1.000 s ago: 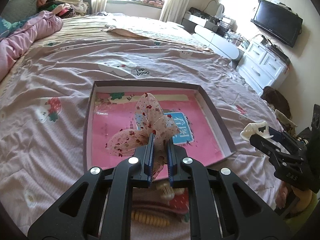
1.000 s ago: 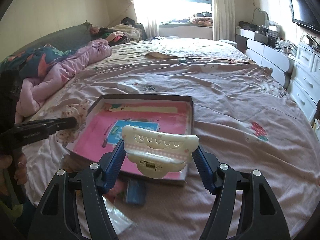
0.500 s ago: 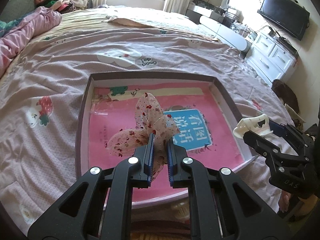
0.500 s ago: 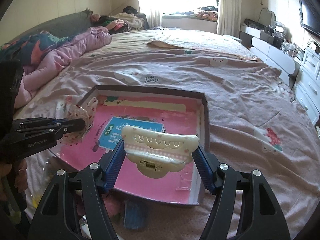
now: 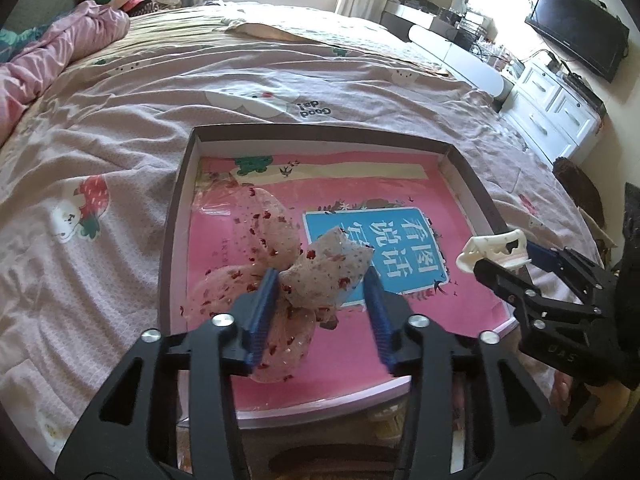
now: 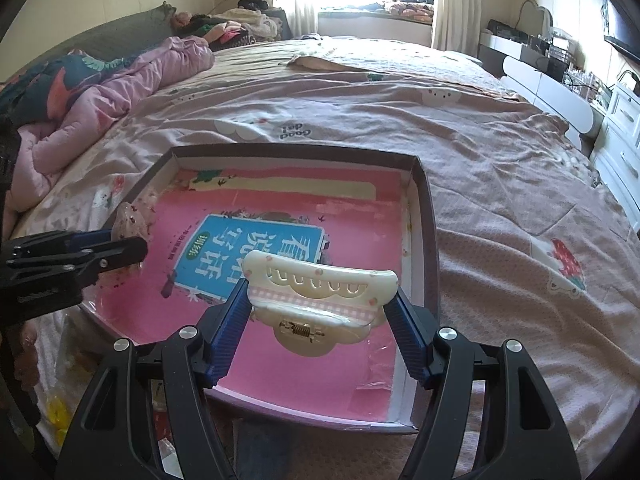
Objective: Organize jewelry
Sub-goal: 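Carry the bow and claw clip into the tray and open both tools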
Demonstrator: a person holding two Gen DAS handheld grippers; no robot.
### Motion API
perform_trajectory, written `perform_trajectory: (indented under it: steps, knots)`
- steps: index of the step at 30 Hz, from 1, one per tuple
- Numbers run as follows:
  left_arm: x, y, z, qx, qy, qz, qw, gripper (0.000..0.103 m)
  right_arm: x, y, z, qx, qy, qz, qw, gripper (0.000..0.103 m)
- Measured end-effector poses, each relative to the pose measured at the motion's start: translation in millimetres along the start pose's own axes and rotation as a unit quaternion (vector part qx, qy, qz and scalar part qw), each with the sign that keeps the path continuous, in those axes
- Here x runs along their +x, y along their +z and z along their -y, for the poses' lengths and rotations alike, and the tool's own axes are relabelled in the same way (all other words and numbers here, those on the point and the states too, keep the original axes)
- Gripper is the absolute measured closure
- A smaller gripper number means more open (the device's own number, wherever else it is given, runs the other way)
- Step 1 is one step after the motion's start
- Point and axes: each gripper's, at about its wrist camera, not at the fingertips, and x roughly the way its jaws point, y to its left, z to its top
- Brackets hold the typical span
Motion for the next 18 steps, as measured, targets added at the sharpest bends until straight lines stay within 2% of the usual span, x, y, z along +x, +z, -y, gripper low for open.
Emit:
perform_trajectory:
  steps: [4,9,11,15,18]
  knots:
    - [-8.8,-1.7,-1.9,-0.002,-0.004,0.004,1.0,0.049,5.1,-4.0,-0.1,0.001,0.0,-0.01,1.0,0.038]
    - [-20.4,-4.5,-4.0,-0.006,-0.001,0.009,0.9999,0.045,5.3,-8.2,1.6,0.009,0.003,-0.016,1.0,0.037]
    - [-24.7,-5.8,-4.6,-0.007,0.0,0.011,0.9999,0.043,2.8,-9.8,2.0,0.008,0.001,-0.014,1.0,0.03]
    - [-34.7,-9.4,-5.6,-0.012,0.005,0.016,0.9998,0.037,-4.1,-10.3,3.3,0.007,-0.001,-0.004,1.0,0.023]
    - [-43.5,-12.1,-6.2,-0.015,0.01,0.023,0.9996,0.029,-14.0,-12.2,3.5,0.008,-0.002,0.003,1.0,0.018]
